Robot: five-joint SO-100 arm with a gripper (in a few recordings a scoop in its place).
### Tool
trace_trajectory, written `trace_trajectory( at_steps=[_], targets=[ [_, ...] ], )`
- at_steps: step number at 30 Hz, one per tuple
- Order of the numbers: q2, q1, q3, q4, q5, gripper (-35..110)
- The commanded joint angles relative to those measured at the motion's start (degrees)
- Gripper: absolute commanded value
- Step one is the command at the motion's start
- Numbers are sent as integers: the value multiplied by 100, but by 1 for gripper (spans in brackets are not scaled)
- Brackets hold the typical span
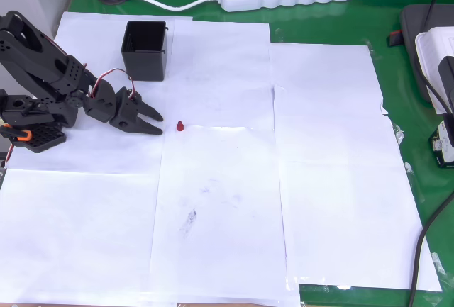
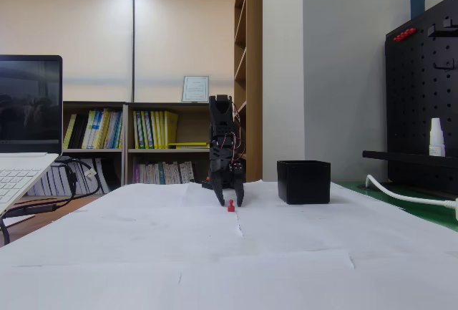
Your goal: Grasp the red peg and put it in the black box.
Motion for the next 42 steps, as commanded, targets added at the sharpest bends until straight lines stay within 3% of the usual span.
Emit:
trace_trajectory(
  at_steps=[1,24,28,42],
  targets=[
    [272,53,220,-387,-35,17],
    [1248,132,202,-1503,-123,18],
    [1283,167,193,-1521,-132,33],
    [1529,132,202,-1731,-220,38]
  ],
)
